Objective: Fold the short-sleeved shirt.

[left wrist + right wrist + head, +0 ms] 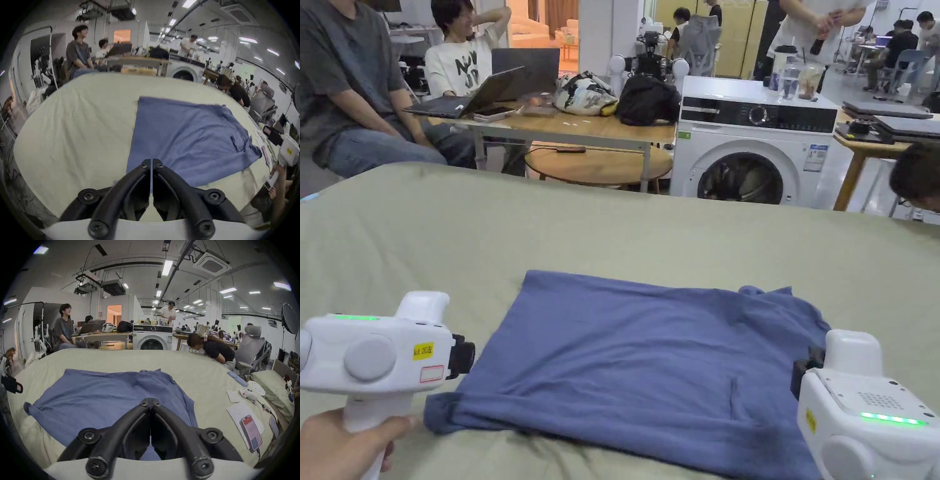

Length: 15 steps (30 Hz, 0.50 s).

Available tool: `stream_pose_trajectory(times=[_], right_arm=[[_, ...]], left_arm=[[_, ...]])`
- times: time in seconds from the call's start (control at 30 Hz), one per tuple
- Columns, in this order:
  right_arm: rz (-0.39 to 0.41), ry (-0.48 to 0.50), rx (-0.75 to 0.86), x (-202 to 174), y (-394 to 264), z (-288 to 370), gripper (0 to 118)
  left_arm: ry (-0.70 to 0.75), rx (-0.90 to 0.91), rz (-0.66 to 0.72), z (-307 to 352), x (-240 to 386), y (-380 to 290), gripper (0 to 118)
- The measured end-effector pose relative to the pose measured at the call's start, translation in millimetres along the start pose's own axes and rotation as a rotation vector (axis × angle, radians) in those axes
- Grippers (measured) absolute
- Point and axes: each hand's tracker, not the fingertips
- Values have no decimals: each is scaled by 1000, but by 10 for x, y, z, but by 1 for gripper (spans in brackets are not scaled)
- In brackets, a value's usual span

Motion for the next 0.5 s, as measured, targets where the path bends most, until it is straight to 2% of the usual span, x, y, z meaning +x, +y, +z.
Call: stream_pose_trajectory(times=[0.07, 0.2, 0.23, 0.37, 0.43, 0.5], right_arm=[[12, 2, -16, -9, -35, -22, 0], [21, 1, -44, 5, -97, -53, 0], [21, 1, -50, 11, -106, -50, 0], [26, 1, -77, 34, -170, -67, 0], [31, 0, -88, 54, -198, -71, 0], [35, -7, -100, 83, -219, -60, 0]], left_arm=[[8, -67, 16, -67, -127, -19, 3], [53, -129, 103, -234, -358, -79, 55], [54, -136, 116, -286, -388, -95, 60], [39, -228, 161, -623, -439, -185, 60], [51, -292, 151, -785, -410, -258, 60], [101, -263, 89, -796, -298, -279, 60]])
